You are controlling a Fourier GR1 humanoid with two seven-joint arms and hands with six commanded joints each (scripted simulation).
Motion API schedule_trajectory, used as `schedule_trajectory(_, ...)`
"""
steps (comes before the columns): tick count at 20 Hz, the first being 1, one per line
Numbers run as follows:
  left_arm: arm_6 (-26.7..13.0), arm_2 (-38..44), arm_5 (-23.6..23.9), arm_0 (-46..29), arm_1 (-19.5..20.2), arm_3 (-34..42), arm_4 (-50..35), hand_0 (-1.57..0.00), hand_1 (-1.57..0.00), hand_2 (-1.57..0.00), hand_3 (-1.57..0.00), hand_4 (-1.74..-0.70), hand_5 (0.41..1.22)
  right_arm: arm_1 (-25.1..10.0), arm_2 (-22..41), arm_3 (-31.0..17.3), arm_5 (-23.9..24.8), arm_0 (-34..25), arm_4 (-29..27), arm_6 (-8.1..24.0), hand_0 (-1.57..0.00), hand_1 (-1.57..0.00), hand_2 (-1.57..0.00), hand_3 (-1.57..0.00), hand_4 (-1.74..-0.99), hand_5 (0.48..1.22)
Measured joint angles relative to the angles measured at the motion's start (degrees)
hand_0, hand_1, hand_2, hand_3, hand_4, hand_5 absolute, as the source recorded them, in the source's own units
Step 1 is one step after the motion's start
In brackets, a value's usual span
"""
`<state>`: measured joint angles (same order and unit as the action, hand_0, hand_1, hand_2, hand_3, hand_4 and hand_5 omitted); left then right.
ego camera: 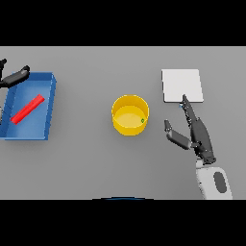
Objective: Pick up the red beaker and tilt it to pour out 1 green nut into yellow bowl. Pick up the yellow bowl and place it on the metallic measuring scale.
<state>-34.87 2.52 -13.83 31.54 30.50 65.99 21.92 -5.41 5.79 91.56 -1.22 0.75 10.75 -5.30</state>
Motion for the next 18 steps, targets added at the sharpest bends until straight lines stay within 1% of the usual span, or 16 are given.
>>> schedule_trajectory(2, 0.18, -0.21, 1.6, -0.51, -0.67, 1.12, 0.49, -0.05, -0.04, -0.04, -0.02, -0.73, 0.661, 0.02, -0.37, 0.7, -0.36, -0.21, -1.02, 0.94, 0.0, 0.0, 0.0, 0.0, -1.277, 0.704)
schedule_trajectory(3, 0.28, 0.3, 1.95, -0.57, -0.75, 0.87, 0.14, -0.04, -0.04, -0.03, -0.02, -0.73, 0.664, 0.24, -0.01, 0.28, 0.1, -0.86, -0.16, 2.21, 0.0, 0.0, 0.0, 0.0, -1.281, 0.688)
schedule_trajectory(4, -0.08, 0.44, 2.61, -0.58, -1.23, 1.05, 0.16, -0.03, -0.03, -0.03, -0.02, -0.72, 0.667, -0.34, 0.51, 0.09, 1.07, -1.61, 2.05, 3.54, 0.0, 0.0, 0.0, 0.0, -1.262, 0.675)
schedule_trajectory(5, 0.39, 0.74, 2.92, -0.22, -1.03, 1.38, 0.05, -0.03, -0.02, -0.02, -0.01, -0.72, 0.675, -0.91, 1.49, 0.84, 2.21, -2.25, 4.82, 4.4, 0.0, 0.0, 0.0, 0.0, -1.222, 0.662)
schedule_trajectory(6, 1.0, 0.47, 3.56, -0.72, -1.6, 1.93, 0.17, -0.02, -0.02, -0.02, -0.01, -0.72, 0.682, -2.38, 1.82, 1.13, 1.78, -2.75, 6.12, 4.83, 0.0, 0.0, 0.0, 0.0, -1.19, 0.663)
schedule_trajectory(7, 1.04, 0.66, 3.73, -0.93, -1.55, 2.43, 0.03, -0.02, -0.01, -0.01, -0.01, -0.72, 0.685, -3.21, 2.56, 0.88, -0.17, -4.88, 5.92, 4.61, -0.01, 0.0, 0.0, 0.0, -1.167, 0.672)
schedule_trajectory(8, 1.07, 0.67, 4.1, -0.66, -1.67, 2.43, 0.16, -0.01, -0.01, -0.01, -0.01, -0.72, 0.693, -4.56, 3.3, 0.72, -2.38, -5.49, 5.68, 1.81, -0.01, 0.0, 0.0, 0.0, -1.174, 0.68)
schedule_trajectory(9, 1.68, 0.66, 3.9, -0.98, -1.84, 3.09, -0.24, -0.01, -0.01, -0.01, 0.0, -0.73, 0.7, -5.88, 4.11, -0.08, -4.78, -7.88, 5.65, 1.3, -0.01, 0.0, 0.0, 0.0, -1.202, 0.683)
schedule_trajectory(10, 1.68, 0.85, 4.02, -0.64, -1.97, 2.34, -0.33, -0.01, -0.01, -0.01, 0.0, -0.73, 0.707, -6.69, 4.8, -0.95, -6.31, -9.93, 6.0, 1.52, -0.01, 0.0, 0.0, 0.0, -1.231, 0.677)
schedule_trajectory(11, 1.73, 1.02, 3.89, -0.64, -2.01, 2.59, -0.65, -0.01, -0.01, 0.0, 0.0, -0.74, 0.709, -8.53, 6.01, -2.27, -7.84, -12.26, 7.83, 1.31, 0.0, 0.0, 0.0, 0.0, -1.254, 0.666)
schedule_trajectory(12, 2.03, 0.97, 3.79, -1.0, -1.93, 3.24, -0.74, 0.0, 0.0, 0.0, 0.0, -0.74, 0.709, -9.58, 7.62, -2.94, -8.73, -14.0, 10.03, 1.32, 0.0, 0.0, 0.0, 0.0, -1.26, 0.656)
schedule_trajectory(13, 1.72, 0.72, 3.86, -1.11, -2.12, 3.28, -0.52, 0.0, 0.0, 0.0, 0.0, -0.74, 0.709, -10.81, 9.08, -3.33, -9.72, -15.76, 12.25, 2.5, 0.0, 0.0, 0.0, 0.0, -1.255, 0.648)
schedule_trajectory(14, 1.89, 0.65, 3.88, -0.9, -2.08, 2.56, -0.29, 0.0, 0.0, 0.0, 0.0, -0.74, 0.709, -11.3, 10.3, -3.87, -10.35, -16.64, 13.83, 3.27, 0.0, 0.0, 0.0, 0.0, -1.243, 0.638)
schedule_trajectory(16, 2.27, 0.96, 4.26, -1.52, -2.46, 3.31, -0.77, 0.0, 0.0, 0.0, 0.0, -0.75, 0.711, -13.84, 14.15, -5.27, -12.16, -20.75, 19.0, 2.09, 0.0, 0.0, 0.0, 0.0, -1.23, 0.62)
schedule_trajectory(18, 2.97, 0.82, 4.07, -2.37, -2.22, 3.58, -0.68, 0.0, 0.0, 0.0, 0.0, -0.75, 0.713, -15.28, 16.8, -6.22, -13.61, -22.58, 21.92, 0.48, 0.0, 0.0, 0.0, 0.0, -1.229, 0.616)
